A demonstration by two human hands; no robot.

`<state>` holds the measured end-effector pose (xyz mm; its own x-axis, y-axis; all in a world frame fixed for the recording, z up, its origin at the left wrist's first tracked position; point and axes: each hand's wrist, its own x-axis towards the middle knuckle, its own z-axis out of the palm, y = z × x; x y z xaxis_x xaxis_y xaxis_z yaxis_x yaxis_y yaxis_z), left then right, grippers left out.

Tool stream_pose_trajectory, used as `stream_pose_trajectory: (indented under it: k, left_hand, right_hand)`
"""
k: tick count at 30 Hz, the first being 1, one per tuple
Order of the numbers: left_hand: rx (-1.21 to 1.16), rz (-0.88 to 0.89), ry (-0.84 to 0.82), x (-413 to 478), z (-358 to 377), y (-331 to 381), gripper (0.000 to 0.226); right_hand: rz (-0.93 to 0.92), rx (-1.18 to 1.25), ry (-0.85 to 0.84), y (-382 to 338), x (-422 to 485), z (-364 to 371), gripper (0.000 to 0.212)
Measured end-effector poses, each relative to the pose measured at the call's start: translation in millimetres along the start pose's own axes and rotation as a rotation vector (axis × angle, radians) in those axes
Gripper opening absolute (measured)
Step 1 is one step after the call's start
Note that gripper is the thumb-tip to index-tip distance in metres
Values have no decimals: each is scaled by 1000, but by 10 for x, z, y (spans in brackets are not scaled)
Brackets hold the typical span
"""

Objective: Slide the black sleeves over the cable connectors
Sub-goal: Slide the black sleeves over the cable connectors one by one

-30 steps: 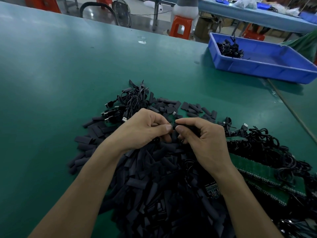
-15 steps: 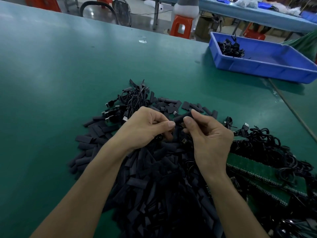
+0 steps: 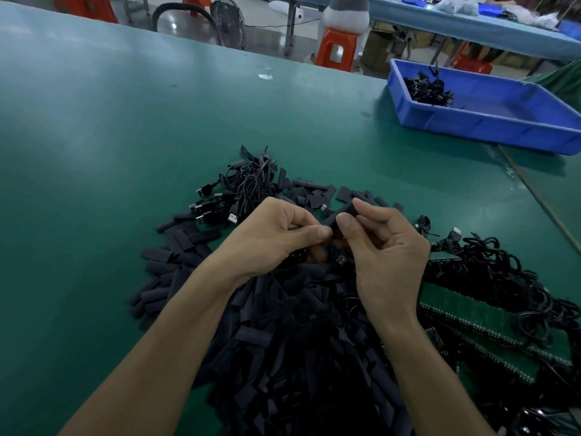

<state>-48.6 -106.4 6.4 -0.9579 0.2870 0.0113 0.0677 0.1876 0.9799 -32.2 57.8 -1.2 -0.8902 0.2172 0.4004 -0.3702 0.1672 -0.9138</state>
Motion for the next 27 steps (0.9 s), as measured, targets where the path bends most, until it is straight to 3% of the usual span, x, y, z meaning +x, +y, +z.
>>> stream_pose_trajectory:
  k: [4, 8, 11, 13, 17, 23, 27]
  left_hand:
    - [15, 15, 104, 5, -15, 32, 22]
    - [-1, 17, 394, 23, -104, 71, 19]
    - [167, 34, 618, 174, -258, 93, 23]
    - [307, -2, 710, 333, -405, 138, 27]
    - [507, -136, 751, 693, -690, 143, 35]
    - [684, -410, 665, 1051, -801, -80, 34]
    - [846, -457, 655, 1085, -737, -217, 48]
  right_hand:
    - [2, -115, -163, -55, 114, -147, 25]
    - [-11, -519, -469, -162, 333, -541, 35]
    - [84, -799, -754, -236, 506, -836, 48]
    - [163, -856, -838, -232, 537, -931, 48]
    - [106, -900, -673, -92, 482, -913, 23]
    - [74, -760, -569, -39, 504, -948, 21]
    - [39, -737, -581, -55, 560, -954, 18]
